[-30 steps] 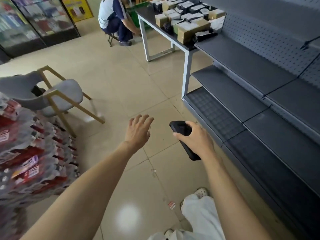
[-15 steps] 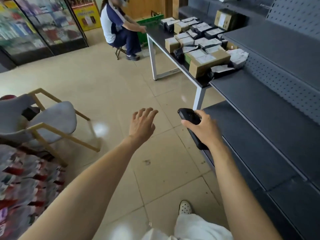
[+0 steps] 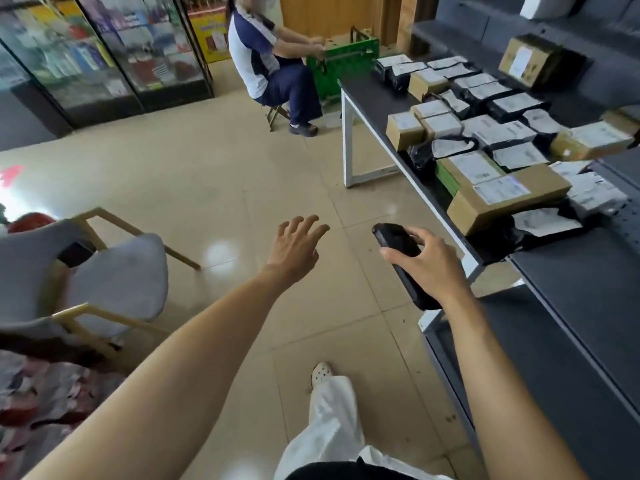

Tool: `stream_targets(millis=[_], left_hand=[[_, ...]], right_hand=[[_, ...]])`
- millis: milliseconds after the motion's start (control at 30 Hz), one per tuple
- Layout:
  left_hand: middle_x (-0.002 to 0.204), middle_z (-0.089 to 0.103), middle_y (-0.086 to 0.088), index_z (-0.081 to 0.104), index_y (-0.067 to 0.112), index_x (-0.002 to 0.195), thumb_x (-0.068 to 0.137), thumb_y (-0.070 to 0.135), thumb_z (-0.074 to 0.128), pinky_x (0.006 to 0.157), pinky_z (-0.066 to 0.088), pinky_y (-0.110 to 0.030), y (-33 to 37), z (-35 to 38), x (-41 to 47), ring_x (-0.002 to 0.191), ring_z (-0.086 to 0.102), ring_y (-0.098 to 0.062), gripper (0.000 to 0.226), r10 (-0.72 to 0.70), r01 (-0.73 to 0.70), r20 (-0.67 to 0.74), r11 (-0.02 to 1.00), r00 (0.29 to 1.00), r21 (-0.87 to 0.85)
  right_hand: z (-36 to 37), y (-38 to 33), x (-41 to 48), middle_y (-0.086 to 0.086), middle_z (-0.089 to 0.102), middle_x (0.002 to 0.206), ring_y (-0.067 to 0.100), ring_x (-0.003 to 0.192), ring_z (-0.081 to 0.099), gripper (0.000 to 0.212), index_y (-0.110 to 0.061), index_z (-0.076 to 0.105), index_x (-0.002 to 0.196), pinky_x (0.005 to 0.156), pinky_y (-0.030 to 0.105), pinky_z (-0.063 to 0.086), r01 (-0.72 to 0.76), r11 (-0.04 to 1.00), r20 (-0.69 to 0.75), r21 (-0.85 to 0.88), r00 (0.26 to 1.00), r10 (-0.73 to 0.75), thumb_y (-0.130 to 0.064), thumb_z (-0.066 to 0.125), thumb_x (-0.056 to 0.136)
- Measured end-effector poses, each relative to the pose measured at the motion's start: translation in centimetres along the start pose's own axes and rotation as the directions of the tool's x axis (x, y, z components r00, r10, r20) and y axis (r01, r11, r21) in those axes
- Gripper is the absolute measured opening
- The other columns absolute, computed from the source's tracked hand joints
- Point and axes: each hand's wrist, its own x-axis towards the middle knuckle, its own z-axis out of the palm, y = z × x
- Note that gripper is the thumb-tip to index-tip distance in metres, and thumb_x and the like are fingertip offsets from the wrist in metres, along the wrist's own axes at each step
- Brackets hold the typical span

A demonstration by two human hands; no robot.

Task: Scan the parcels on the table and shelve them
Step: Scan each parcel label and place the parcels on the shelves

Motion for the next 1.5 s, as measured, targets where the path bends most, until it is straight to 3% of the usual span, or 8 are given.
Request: stream_targets(millis=[200,400,633,833,933,1167,1367,1500], left_hand=[[0.149,0.041,-0.001,0.045,0.024,0.143,0.087,0.016,0.063,0.109,0.026,-0.042,-10.0,-2.9,16.5,0.135,0.038,-0.028,0.06,0.013,-0.011,-0.079,1.0,0.997,0.024],[0.153,0.035,0.0,0.04,0.026,0.145,0.089,0.02,0.062,0.112,0.024,-0.043,-15.6,-0.4,28.0,0.137,0.034,-0.028,0.061,0.087,-0.088,0.004,0.996,0.996,0.036],[0.153,0.034,-0.001,0.037,0.027,0.147,0.088,0.021,0.064,0.112,0.026,-0.045,-21.2,0.9,45.5,0.138,0.034,-0.029,0.064,0.122,-0.12,-0.038,0.991,0.992,0.056],[0.157,0.031,-0.002,0.048,0.025,0.141,0.09,0.021,0.062,0.111,0.025,-0.045,-26.3,1.0,62.1,0.14,0.031,-0.029,0.053,0.131,-0.126,-0.045,0.988,0.99,0.088],[0.154,0.035,-0.003,0.053,0.021,0.137,0.088,0.019,0.064,0.108,0.029,-0.044,-28.4,-0.3,70.2,0.136,0.036,-0.029,0.05,0.12,-0.112,-0.112,0.991,0.986,0.073],[0.155,0.034,-0.006,0.055,0.021,0.135,0.086,0.018,0.065,0.11,0.029,-0.046,-33.6,2.6,83.0,0.136,0.036,-0.031,0.05,0.115,-0.112,-0.05,0.992,0.992,0.061],[0.158,0.029,-0.003,0.054,0.025,0.137,0.09,0.022,0.061,0.112,0.027,-0.046,-35.8,6.0,96.1,0.141,0.03,-0.028,0.048,0.254,-0.255,0.04,0.966,0.966,0.045],[0.16,0.021,-0.002,0.051,0.027,0.137,0.092,0.025,0.058,0.115,0.026,-0.048,-35.6,7.7,105.3,0.146,0.021,-0.029,0.046,0.407,-0.412,0.094,0.91,0.908,0.037]], right_hand=[[1.4,-7.6,15.6,-0.007,0.06,0.113,0.015,0.105,0.055,0.058,-0.024,0.057,0.132,0.084,0.035,0.046,0.028,0.998,-0.075,0.053,0.997,-0.024,-0.052,0.072,0.083],[4.3,-9.7,27.3,-0.01,0.056,0.106,0.015,0.103,0.055,0.055,-0.026,0.059,0.129,0.087,0.037,0.048,-0.041,0.995,-0.077,0.088,0.996,0.047,-0.051,0.073,0.082],[4.2,-11.7,44.2,-0.01,0.054,0.111,0.012,0.105,0.05,0.058,-0.023,0.056,0.134,0.085,0.032,0.04,-0.062,0.991,-0.086,0.116,0.994,0.072,-0.047,0.074,0.084],[0.3,-15.9,63.6,-0.005,0.063,0.117,0.022,0.117,0.058,0.059,-0.023,0.059,0.13,0.095,0.039,0.048,0.0,0.997,-0.138,0.079,0.99,0.011,-0.052,0.074,0.082],[-1.1,-18.6,72.4,-0.002,0.061,0.132,0.021,0.124,0.055,0.068,-0.023,0.054,0.139,0.101,0.041,0.046,0.04,0.996,-0.167,0.084,0.986,-0.026,-0.056,0.072,0.082],[1.0,-18.6,85.3,-0.001,0.061,0.132,0.021,0.122,0.056,0.068,-0.022,0.053,0.138,0.099,0.04,0.047,-0.04,0.998,-0.055,0.04,0.998,0.043,-0.056,0.071,0.082],[0.9,-18.1,95.0,-0.002,0.062,0.129,0.021,0.12,0.057,0.068,-0.021,0.054,0.138,0.1,0.043,0.047,-0.142,0.988,-0.151,0.051,0.977,0.149,-0.056,0.071,0.082],[0.5,-18.4,101.4,-0.001,0.061,0.131,0.021,0.121,0.057,0.063,-0.021,0.055,0.135,0.102,0.044,0.047,-0.228,0.968,-0.254,0.101,0.935,0.247,-0.053,0.071,0.083]])
